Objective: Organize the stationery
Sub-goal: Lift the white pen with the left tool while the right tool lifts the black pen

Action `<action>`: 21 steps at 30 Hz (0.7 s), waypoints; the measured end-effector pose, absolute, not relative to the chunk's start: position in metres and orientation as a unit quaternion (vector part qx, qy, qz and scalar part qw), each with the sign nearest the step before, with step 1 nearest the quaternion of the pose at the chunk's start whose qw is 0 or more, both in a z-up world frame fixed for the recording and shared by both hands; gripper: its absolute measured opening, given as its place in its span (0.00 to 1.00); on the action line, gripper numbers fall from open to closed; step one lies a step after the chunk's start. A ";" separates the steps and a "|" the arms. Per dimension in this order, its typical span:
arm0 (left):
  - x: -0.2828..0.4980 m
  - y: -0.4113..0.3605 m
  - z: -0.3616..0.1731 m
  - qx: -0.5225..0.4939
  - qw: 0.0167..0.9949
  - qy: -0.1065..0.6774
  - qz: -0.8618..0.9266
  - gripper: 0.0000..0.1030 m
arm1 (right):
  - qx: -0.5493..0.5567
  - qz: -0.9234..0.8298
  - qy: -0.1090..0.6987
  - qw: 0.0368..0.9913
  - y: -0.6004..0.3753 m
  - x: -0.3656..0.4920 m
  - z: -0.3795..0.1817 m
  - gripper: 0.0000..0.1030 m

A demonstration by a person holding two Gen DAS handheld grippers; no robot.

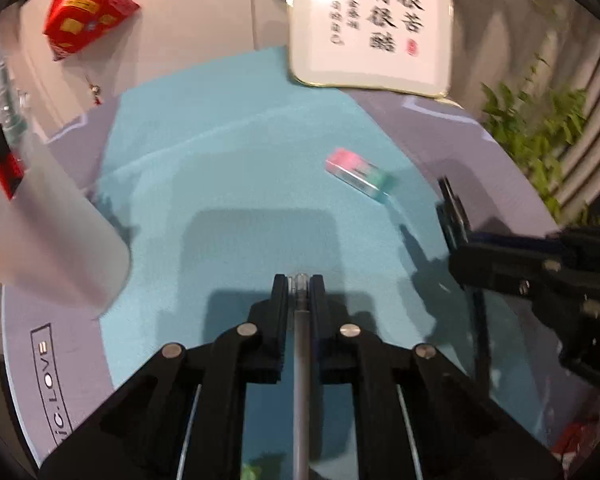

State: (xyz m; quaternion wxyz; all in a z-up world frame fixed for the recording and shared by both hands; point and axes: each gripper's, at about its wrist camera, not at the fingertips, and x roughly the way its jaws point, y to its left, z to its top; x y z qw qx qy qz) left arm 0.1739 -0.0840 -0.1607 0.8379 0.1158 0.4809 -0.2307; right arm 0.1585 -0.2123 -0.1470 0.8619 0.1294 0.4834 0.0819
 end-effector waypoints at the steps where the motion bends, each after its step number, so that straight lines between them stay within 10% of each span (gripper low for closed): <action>1: 0.173 -0.083 -0.159 0.114 0.839 0.479 -0.232 0.08 | 0.131 0.082 0.480 0.863 -0.212 0.158 -0.145 0.11; 21: 0.113 0.019 -0.043 -0.009 0.922 0.339 -0.189 0.08 | 0.101 0.135 0.400 0.901 -0.178 0.127 -0.079 0.11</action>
